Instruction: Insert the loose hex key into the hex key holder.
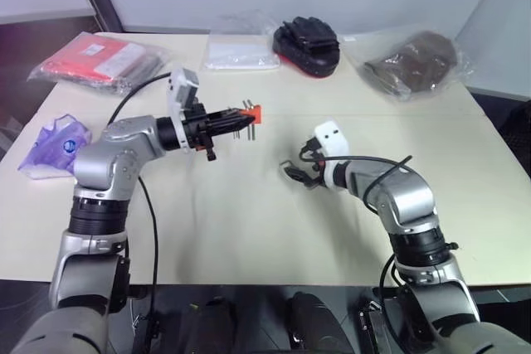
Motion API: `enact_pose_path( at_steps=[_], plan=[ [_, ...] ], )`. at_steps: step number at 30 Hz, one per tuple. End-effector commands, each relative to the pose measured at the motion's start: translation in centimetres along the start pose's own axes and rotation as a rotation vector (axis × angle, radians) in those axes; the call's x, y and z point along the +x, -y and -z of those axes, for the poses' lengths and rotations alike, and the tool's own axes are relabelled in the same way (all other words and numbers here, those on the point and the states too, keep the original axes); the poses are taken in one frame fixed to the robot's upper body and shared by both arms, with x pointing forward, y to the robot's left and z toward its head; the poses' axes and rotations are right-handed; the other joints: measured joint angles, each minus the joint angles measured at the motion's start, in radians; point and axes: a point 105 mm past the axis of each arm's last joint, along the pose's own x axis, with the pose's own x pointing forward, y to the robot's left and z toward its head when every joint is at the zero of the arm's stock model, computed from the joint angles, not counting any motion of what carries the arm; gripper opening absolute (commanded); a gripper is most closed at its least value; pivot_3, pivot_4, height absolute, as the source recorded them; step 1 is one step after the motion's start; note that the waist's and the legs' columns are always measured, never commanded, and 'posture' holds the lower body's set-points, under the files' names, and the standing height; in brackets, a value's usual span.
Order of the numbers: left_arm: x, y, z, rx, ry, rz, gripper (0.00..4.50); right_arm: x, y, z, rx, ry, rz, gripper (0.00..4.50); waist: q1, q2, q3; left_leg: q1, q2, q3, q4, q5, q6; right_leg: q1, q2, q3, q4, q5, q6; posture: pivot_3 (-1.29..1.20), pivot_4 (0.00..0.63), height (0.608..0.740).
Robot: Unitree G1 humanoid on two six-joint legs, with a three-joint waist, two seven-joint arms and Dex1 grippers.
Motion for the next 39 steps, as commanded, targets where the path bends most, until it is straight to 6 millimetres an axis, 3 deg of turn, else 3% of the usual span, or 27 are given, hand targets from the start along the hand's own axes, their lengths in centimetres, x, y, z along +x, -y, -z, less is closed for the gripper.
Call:
enact_pose_path(
  at_steps=[1, 10, 11, 14, 20, 24, 28, 33, 39],
  plan=[
    [-0.2, 0.4, -1.0, 0.045, 0.020, 0.004, 0.00, 0.4, -0.1, -0.8, -0.077, 0.028, 0.015, 4.45, 0.000, 0.000, 0.000, 0.000, 0.000, 0.000, 0.000, 0.000, 0.000, 0.000, 0.000, 0.000, 0.000, 0.000, 0.000, 0.00, 0.150, 0.740],
    [-0.1, 0.7, -1.0, 0.044, 0.018, 0.004, 0.00, 1.5, 0.5, 0.0, -0.116, 0.013, 0.034, 4.45, -0.001, 0.000, 0.000, 0.000, 0.000, 0.000, 0.000, 0.000, 0.000, 0.000, 0.000, 0.000, 0.000, 0.000, 0.000, 0.00, 0.150, 0.740],
    [-0.1, 0.7, -1.0, 0.043, 0.017, 0.003, 0.00, 1.5, 0.6, 0.1, -0.121, 0.008, 0.035, 4.22, -0.001, 0.000, 0.000, 0.000, 0.000, 0.000, 0.000, 0.000, 0.000, 0.000, 0.000, 0.000, 0.000, 0.000, 0.000, 0.00, 0.150, 0.740],
    [-0.1, 0.8, -0.9, 0.042, 0.017, -0.004, 0.00, 1.6, 0.8, 0.2, -0.145, 0.002, 0.037, 3.13, 0.000, 0.000, 0.000, 0.000, 0.000, 0.000, 0.000, 0.000, 0.000, 0.000, 0.000, 0.000, 0.000, 0.000, 0.000, 0.00, 0.150, 0.740],
    [-0.1, 0.9, -0.8, 0.035, 0.022, -0.011, 0.00, 1.8, 0.5, 0.2, -0.161, -0.007, 0.018, 0.03, 0.002, 0.000, 0.000, 0.000, 0.000, 0.000, 0.000, 0.000, 0.000, 0.000, 0.000, 0.000, 0.000, 0.000, 0.000, 0.00, 0.150, 0.740],
    [-0.1, 0.9, -0.6, 0.030, 0.023, -0.011, 0.00, 1.5, 0.4, 0.2, -0.201, 0.014, 0.011, 0.03, 0.001, 0.000, 0.000, 0.000, 0.000, 0.000, 0.000, 0.000, 0.000, 0.000, 0.000, 0.000, 0.000, 0.000, 0.000, 0.00, 0.150, 0.740],
    [0.2, 0.9, -0.6, 0.026, 0.028, -0.001, 0.00, 0.0, 0.7, -0.9, -0.189, 0.133, 0.004, 0.03, 0.004, 0.000, 0.000, -0.001, 0.000, 0.000, 0.000, 0.000, 0.000, 0.001, 0.000, 0.000, -0.001, 0.000, 0.000, 0.00, 0.150, 0.740],
    [1.0, 1.1, -0.6, 0.017, 0.039, 0.019, 0.00, -4.1, 2.6, -6.1, -0.001, 0.529, 0.107, 0.03, 0.000, 0.000, 0.000, -0.001, 0.000, 0.000, -0.001, 0.000, 0.000, 0.000, 0.000, 0.000, -0.001, 0.000, 0.000, 0.00, 0.150, 0.740],
    [2.1, 1.1, -0.6, 0.015, 0.049, 0.043, 0.00, -10.1, 1.8, -11.2, 0.040, 0.963, 0.102, 0.03, 0.001, 0.000, 0.000, -0.001, 0.000, 0.000, -0.001, 0.000, 0.000, 0.000, 0.001, 0.000, -0.001, 0.000, 0.000, 0.00, 0.150, 0.740]
  ],
)
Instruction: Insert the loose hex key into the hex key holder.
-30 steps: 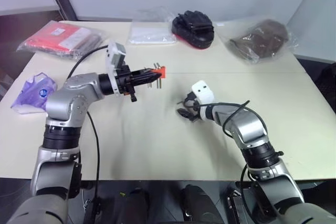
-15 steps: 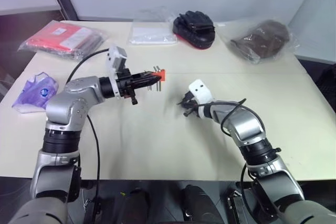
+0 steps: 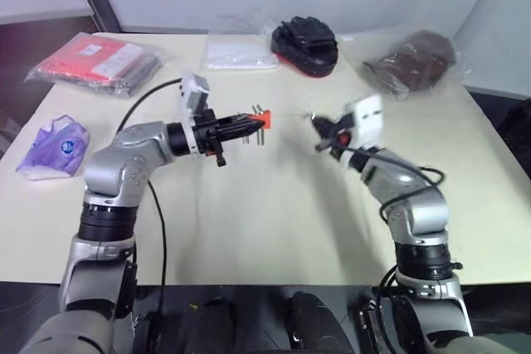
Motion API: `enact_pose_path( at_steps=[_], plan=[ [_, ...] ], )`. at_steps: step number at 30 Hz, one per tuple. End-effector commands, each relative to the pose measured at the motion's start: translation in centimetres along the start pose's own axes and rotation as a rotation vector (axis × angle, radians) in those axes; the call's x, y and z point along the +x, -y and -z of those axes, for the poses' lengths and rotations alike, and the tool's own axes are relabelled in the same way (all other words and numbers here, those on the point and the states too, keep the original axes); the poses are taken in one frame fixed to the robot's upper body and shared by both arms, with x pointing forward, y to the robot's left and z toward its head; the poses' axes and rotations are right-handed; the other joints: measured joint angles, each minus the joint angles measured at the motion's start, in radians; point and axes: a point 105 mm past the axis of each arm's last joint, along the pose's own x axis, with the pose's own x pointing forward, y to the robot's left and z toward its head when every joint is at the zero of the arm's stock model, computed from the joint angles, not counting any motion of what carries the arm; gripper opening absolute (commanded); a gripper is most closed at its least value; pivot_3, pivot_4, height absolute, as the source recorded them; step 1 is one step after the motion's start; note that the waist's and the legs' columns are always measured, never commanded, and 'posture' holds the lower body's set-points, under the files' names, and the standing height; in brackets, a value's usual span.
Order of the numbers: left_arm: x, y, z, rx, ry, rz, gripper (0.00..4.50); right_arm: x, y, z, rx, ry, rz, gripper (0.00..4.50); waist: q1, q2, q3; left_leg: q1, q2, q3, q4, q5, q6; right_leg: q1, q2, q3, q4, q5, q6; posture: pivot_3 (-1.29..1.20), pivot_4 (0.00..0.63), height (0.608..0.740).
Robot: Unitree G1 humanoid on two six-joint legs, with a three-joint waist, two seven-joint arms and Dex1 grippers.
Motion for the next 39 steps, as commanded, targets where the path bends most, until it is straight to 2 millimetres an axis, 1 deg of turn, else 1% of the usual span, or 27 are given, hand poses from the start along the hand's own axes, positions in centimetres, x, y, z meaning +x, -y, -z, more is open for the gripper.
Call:
enact_pose_path(
  at_steps=[1, 3, 4, 6, 8, 11, 15, 20, 26, 31, 39],
  plan=[
    [0.8, 0.2, -1.7, 0.057, 0.043, 0.029, 0.00, -0.5, -0.9, -5.6, 0.053, 0.279, -0.008, 0.03, 0.000, 0.000, 0.000, 0.000, 0.000, 0.000, 0.000, 0.000, 0.000, 0.000, 0.000, 0.000, 0.000, 0.000, 0.000, 0.00, 0.150, 0.740],
    [1.3, 0.1, -1.8, 0.061, 0.044, 0.040, 0.00, -0.6, -1.7, -8.2, 0.102, 0.439, -0.030, 0.03, -0.001, 0.000, 0.000, 0.000, 0.000, 0.000, 0.000, 0.000, 0.000, 0.000, 0.000, 0.000, 0.000, 0.000, 0.000, 0.00, 0.150, 0.740],
    [1.5, 0.0, -1.8, 0.064, 0.045, 0.044, 0.00, -0.5, -2.1, -8.9, 0.120, 0.489, -0.042, 0.03, -0.001, 0.000, 0.000, 0.000, 0.000, 0.000, 0.000, 0.000, 0.000, 0.000, 0.000, 0.000, 0.000, 0.000, 0.000, 0.00, 0.150, 0.740],
    [2.1, -0.1, -2.0, 0.070, 0.053, 0.054, 0.00, 0.0, -2.8, -9.8, 0.155, 0.562, -0.055, 0.03, -0.001, 0.000, 0.000, 0.000, 0.000, 0.000, 0.000, 0.000, 0.000, 0.000, 0.000, 0.000, 0.000, 0.000, 0.000, 0.00, 0.150, 0.740],
    [2.8, -0.1, -2.2, 0.078, 0.061, 0.061, 0.00, 0.8, -4.0, -10.0, 0.179, 0.602, -0.069, 0.03, -0.001, 0.000, 0.000, 0.001, 0.000, 0.000, 0.000, 0.000, 0.000, 0.000, 0.000, 0.000, 0.000, 0.000, 0.000, 0.00, 0.150, 0.740],
    [3.6, 0.1, -2.4, 0.096, 0.069, 0.079, 0.00, 1.9, -5.5, -9.8, 0.176, 0.632, -0.083, 0.03, -0.001, 0.000, 0.000, 0.000, 0.000, 0.000, 0.000, 0.000, 0.000, 0.000, 0.000, 0.000, 0.000, 0.000, 0.000, 0.00, 0.150, 0.740],
    [3.7, 0.1, -2.9, 0.116, 0.073, 0.082, 0.00, 2.7, -6.4, -9.1, 0.155, 0.642, -0.078, 0.03, -0.001, 0.000, 0.000, 0.000, 0.000, 0.000, 0.000, 0.000, 0.000, 0.000, 0.000, 0.000, 0.000, 0.000, 0.000, 0.00, 0.150, 0.740],
    [3.1, 0.1, -3.3, 0.124, 0.073, 0.083, 0.00, 3.0, -6.2, -7.6, 0.144, 0.622, -0.044, 0.03, -0.001, 0.000, 0.000, 0.000, 0.000, 0.000, 0.000, 0.000, 0.000, 0.000, -0.001, 0.000, 0.000, 0.000, 0.000, 0.00, 0.150, 0.740],
    [3.1, -0.1, -3.5, 0.129, 0.078, 0.075, 0.00, 3.1, -6.5, -6.6, 0.125, 0.601, -0.054, 0.03, -0.001, 0.001, 0.000, 0.000, 0.000, 0.000, 0.000, 0.000, 0.000, 0.000, -0.001, 0.000, 0.000, 0.000, 0.000, 0.00, 0.150, 0.740],
    [3.1, -0.2, -3.5, 0.128, 0.080, 0.069, 0.00, 3.1, -7.3, -6.2, 0.102, 0.591, -0.083, 0.03, -0.001, 0.001, 0.000, 0.000, 0.000, 0.000, 0.000, 0.000, 0.000, 0.000, 0.000, 0.000, 0.000, 0.000, 0.000, 0.00, 0.150, 0.740],
    [2.9, -0.4, -3.6, 0.128, 0.083, 0.055, 0.00, 3.0, -7.6, -5.5, 0.080, 0.569, -0.096, 0.03, -0.001, 0.001, 0.000, 0.000, 0.000, 0.000, 0.000, 0.000, 0.000, 0.000, 0.000, 0.000, 0.000, 0.000, 0.000, 0.00, 0.150, 0.740]
  ],
)
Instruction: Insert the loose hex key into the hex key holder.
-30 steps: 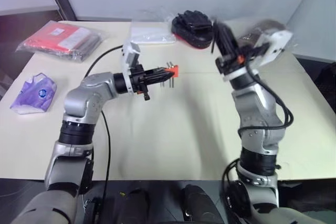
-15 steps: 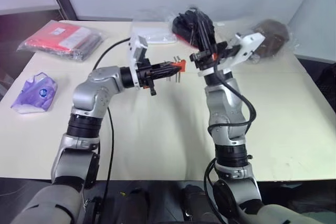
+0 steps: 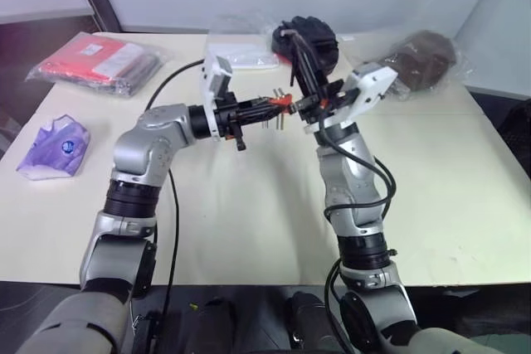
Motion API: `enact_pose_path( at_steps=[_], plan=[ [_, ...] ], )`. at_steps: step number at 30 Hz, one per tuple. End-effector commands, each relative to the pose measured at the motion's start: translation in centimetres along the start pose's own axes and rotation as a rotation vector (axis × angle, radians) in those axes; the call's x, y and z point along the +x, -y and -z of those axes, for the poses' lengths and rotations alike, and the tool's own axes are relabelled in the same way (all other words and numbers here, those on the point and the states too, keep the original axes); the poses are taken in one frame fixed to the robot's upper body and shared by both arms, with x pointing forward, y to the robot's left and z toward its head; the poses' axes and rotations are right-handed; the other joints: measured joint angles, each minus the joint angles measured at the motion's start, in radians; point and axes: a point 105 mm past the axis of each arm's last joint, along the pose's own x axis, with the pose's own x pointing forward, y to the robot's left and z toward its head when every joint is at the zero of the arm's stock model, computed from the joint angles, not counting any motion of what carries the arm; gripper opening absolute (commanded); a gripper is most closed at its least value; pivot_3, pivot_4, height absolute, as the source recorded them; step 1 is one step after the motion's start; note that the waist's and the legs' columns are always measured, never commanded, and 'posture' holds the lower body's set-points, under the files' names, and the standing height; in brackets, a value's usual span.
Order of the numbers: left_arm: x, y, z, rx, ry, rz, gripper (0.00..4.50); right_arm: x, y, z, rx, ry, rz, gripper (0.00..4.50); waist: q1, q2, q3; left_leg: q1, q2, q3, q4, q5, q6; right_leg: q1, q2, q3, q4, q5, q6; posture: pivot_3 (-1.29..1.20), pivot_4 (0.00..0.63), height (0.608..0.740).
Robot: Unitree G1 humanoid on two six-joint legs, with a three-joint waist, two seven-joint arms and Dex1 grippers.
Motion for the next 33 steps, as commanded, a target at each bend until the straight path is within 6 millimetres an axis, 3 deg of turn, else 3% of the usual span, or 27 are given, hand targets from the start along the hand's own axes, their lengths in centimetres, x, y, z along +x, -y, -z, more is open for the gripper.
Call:
enact_pose_path(
  at_steps=[1, 33],
  plan=[
    [-0.14, -0.04, -1.65, 0.050, 0.035, -0.001, 0.00, 0.15, -0.39, -0.74, -0.014, 0.035, -0.016, 0.03, 0.000, 0.000, 0.000, 0.000, 0.000, 0.000, 0.000, 0.000, 0.000, 0.000, 0.000, 0.000, 0.000, 0.000, 0.000, 0.00, 0.150, 0.740],
    [-0.19, 0.32, -1.85, 0.024, 0.046, 0.006, 0.00, -0.39, -0.48, 0.05, -0.017, 0.002, -0.013, 0.03, 0.000, 0.000, 0.000, 0.000, 0.000, 0.000, 0.000, 0.000, 0.000, 0.000, 0.000, 0.000, 0.000, 0.000, 0.000, 0.00, 0.150, 0.740]
  ],
)
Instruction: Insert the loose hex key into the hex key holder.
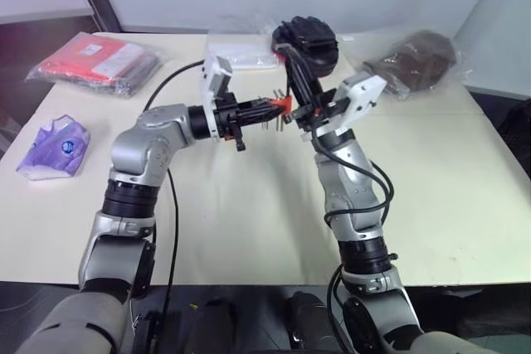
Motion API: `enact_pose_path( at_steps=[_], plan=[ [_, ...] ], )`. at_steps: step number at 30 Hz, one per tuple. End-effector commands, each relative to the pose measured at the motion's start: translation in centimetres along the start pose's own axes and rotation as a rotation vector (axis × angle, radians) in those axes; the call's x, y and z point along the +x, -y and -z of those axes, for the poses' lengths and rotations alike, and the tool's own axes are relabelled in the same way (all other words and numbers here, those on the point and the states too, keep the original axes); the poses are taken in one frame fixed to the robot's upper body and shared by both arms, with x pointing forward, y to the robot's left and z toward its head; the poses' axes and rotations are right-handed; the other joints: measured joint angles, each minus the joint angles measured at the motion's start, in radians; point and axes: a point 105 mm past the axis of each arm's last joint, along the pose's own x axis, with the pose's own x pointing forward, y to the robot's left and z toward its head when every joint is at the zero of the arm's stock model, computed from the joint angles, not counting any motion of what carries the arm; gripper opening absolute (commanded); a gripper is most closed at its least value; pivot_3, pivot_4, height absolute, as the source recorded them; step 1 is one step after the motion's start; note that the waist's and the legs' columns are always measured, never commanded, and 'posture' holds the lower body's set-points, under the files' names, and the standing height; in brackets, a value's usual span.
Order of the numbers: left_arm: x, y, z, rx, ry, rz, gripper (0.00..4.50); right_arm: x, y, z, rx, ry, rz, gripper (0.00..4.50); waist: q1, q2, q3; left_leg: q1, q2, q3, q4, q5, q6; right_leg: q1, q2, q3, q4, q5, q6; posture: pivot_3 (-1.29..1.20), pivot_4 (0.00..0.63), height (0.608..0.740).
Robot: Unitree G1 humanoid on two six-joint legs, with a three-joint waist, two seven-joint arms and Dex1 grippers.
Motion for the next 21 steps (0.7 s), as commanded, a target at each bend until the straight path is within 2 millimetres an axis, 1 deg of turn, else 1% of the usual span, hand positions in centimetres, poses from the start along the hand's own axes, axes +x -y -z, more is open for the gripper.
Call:
enact_pose_path(
  at_steps=[1, 20, 21],
  plan=[
    [-0.18, 0.13, -1.83, 0.046, 0.056, 0.001, 0.00, 0.07, -0.35, -0.84, -0.002, 0.039, -0.007, 0.03, 0.000, 0.000, 0.000, 0.000, 0.000, 0.000, 0.000, 0.000, 0.000, 0.000, 0.000, 0.000, 0.000, 0.000, 0.000, 0.00, 0.150, 0.740],
    [0.05, 0.09, -2.18, 0.038, 0.070, 0.004, 0.00, -0.28, -0.28, -0.50, -0.010, 0.023, 0.000, 0.03, 0.000, 0.000, 0.000, 0.000, 0.000, 0.000, 0.000, 0.000, 0.000, 0.000, 0.000, 0.000, 0.000, 0.000, 0.000, 0.00, 0.150, 0.740],
    [0.08, 0.10, -2.18, 0.038, 0.070, 0.005, 0.00, -0.29, -0.28, -0.49, -0.012, 0.022, -0.001, 0.35, 0.000, 0.000, 0.000, 0.000, 0.000, 0.000, 0.000, 0.000, 0.000, 0.000, 0.000, 0.000, 0.000, 0.000, 0.000, 0.00, 0.150, 0.740]
  ],
)
